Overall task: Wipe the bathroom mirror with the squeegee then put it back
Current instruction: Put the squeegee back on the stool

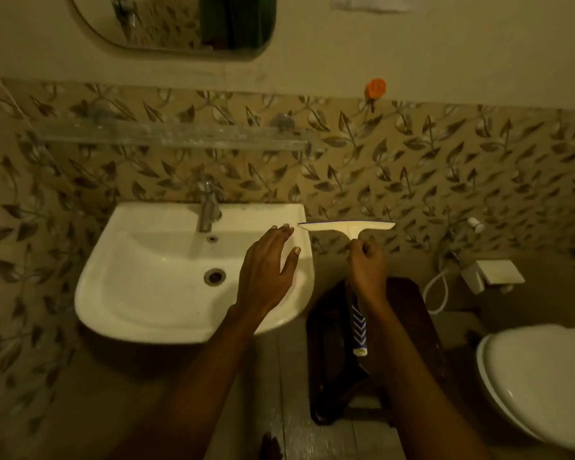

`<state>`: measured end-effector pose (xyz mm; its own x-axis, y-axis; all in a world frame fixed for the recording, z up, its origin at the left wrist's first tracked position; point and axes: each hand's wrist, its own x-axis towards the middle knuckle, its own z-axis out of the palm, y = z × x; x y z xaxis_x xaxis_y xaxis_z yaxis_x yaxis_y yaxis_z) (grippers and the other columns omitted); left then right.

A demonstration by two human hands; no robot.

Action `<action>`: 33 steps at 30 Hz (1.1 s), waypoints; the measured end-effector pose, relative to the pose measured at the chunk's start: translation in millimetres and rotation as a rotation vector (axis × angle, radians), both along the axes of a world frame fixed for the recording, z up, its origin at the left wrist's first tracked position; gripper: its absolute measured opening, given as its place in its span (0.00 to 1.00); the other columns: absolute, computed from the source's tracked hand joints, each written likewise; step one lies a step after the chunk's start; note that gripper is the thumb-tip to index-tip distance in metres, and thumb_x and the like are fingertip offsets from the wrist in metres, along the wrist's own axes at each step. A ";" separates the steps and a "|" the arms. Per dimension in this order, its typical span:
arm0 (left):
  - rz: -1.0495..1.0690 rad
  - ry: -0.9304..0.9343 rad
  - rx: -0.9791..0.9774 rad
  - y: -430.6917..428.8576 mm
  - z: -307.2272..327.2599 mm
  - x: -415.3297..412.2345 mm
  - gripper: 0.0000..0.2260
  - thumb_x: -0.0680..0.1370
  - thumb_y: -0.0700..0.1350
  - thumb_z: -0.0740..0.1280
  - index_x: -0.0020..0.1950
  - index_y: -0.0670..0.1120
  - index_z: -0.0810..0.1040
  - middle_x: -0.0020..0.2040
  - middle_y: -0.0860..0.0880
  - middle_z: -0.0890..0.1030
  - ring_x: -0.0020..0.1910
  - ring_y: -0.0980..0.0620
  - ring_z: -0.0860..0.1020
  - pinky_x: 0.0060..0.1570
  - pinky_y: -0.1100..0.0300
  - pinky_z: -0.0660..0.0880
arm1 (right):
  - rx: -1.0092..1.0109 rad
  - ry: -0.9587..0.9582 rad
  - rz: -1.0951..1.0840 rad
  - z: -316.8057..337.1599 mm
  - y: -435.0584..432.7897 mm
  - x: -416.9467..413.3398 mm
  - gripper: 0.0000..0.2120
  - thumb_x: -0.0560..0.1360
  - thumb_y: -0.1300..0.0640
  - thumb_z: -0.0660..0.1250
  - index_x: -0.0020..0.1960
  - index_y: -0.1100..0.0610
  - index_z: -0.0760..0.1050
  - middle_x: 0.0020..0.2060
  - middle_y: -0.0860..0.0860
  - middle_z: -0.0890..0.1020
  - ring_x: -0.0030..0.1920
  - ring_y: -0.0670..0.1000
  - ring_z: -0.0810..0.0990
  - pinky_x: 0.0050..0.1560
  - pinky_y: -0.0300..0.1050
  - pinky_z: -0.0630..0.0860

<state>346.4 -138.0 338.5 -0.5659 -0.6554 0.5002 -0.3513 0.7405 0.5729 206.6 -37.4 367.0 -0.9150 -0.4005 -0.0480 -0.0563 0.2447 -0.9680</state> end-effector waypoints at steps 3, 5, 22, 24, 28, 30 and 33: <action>-0.020 -0.053 0.026 40.7 -17.1 6.2 0.20 0.81 0.52 0.61 0.71 0.47 0.71 0.71 0.49 0.73 0.73 0.50 0.67 0.68 0.57 0.64 | 0.045 -0.055 -0.022 -12.4 40.9 0.4 0.13 0.80 0.52 0.59 0.40 0.57 0.73 0.30 0.52 0.73 0.30 0.51 0.71 0.34 0.47 0.68; -0.022 -0.092 0.036 64.6 -25.9 6.1 0.22 0.81 0.54 0.61 0.73 0.47 0.69 0.72 0.49 0.71 0.74 0.50 0.66 0.69 0.58 0.62 | 0.061 -0.066 -0.054 -21.2 63.2 -4.1 0.15 0.79 0.52 0.59 0.36 0.55 0.69 0.30 0.53 0.72 0.30 0.51 0.71 0.34 0.47 0.68; -0.006 -0.340 0.214 198.1 -112.7 -191.8 0.28 0.81 0.56 0.59 0.78 0.45 0.58 0.79 0.48 0.59 0.78 0.50 0.53 0.75 0.50 0.56 | 0.296 -0.070 0.056 -149.4 177.7 -207.7 0.12 0.81 0.53 0.57 0.43 0.57 0.74 0.33 0.52 0.77 0.34 0.50 0.76 0.33 0.43 0.69; 0.020 -0.358 0.232 201.8 -123.5 -219.7 0.28 0.80 0.55 0.61 0.76 0.44 0.61 0.77 0.46 0.62 0.78 0.48 0.57 0.73 0.49 0.58 | 0.342 -0.093 0.073 -173.0 181.3 -231.9 0.12 0.81 0.53 0.57 0.45 0.56 0.74 0.34 0.50 0.77 0.35 0.49 0.76 0.32 0.42 0.68; 0.050 -0.415 0.250 197.2 -161.7 -256.0 0.28 0.80 0.58 0.57 0.77 0.46 0.61 0.78 0.47 0.61 0.78 0.49 0.56 0.73 0.52 0.53 | 0.414 -0.115 0.125 -225.2 174.6 -273.6 0.12 0.81 0.53 0.56 0.46 0.58 0.74 0.35 0.50 0.77 0.36 0.51 0.77 0.34 0.44 0.70; 0.057 -0.439 0.255 189.1 -190.5 -269.1 0.27 0.81 0.57 0.57 0.77 0.46 0.61 0.78 0.47 0.62 0.78 0.50 0.56 0.72 0.52 0.55 | 0.448 -0.119 0.128 -252.2 165.7 -291.5 0.12 0.81 0.54 0.56 0.45 0.58 0.73 0.36 0.52 0.76 0.39 0.54 0.77 0.38 0.46 0.70; 0.056 -0.456 0.318 176.7 -233.6 -288.0 0.27 0.81 0.59 0.56 0.77 0.47 0.61 0.78 0.48 0.61 0.78 0.49 0.55 0.73 0.52 0.54 | 0.488 -0.131 0.135 -293.5 149.7 -316.2 0.12 0.82 0.53 0.55 0.49 0.59 0.73 0.42 0.58 0.78 0.43 0.59 0.78 0.43 0.49 0.73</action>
<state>58.5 38.7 104.9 -0.6386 -0.7694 -0.0141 -0.6498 0.5293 0.5454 -109.6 112.3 73.5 -0.8306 -0.4170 -0.3692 -0.0043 0.6677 -0.7444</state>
